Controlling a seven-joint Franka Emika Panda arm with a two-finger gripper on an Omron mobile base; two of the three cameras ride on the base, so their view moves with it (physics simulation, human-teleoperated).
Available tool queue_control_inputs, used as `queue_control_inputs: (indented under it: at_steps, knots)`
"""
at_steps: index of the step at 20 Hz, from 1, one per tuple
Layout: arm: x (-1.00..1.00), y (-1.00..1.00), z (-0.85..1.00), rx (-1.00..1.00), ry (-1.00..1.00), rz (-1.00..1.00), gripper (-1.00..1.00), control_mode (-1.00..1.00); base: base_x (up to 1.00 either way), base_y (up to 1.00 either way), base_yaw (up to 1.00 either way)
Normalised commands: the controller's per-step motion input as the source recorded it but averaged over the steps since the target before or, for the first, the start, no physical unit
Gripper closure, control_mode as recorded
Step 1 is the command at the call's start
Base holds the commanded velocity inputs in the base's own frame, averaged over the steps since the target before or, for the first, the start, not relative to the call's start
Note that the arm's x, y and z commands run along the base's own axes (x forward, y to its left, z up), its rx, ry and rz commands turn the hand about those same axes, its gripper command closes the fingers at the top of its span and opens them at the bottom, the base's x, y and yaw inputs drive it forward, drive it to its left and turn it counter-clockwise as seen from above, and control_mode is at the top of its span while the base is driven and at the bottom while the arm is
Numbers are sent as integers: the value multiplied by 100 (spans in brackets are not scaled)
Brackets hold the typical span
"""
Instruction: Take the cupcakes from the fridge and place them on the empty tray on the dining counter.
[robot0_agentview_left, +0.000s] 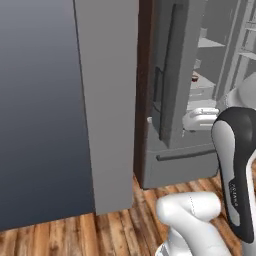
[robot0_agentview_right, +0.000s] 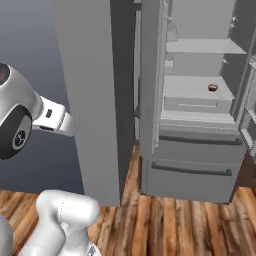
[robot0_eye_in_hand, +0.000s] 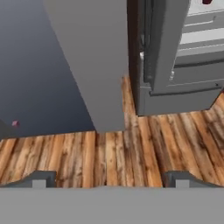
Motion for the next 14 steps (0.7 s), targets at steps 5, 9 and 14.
queue_control_inputs:
  at_steps: [5, 9, 14]
  knots:
    - [0, 0, 0, 0, 0, 0, -100, 100, -2, -100, 1]
    - [0, 0, 0, 0, 0, 0, -100, 100, 21, -100, 2]
    - [0, 0, 0, 0, 0, 0, -100, 100, 81, -100, 13]
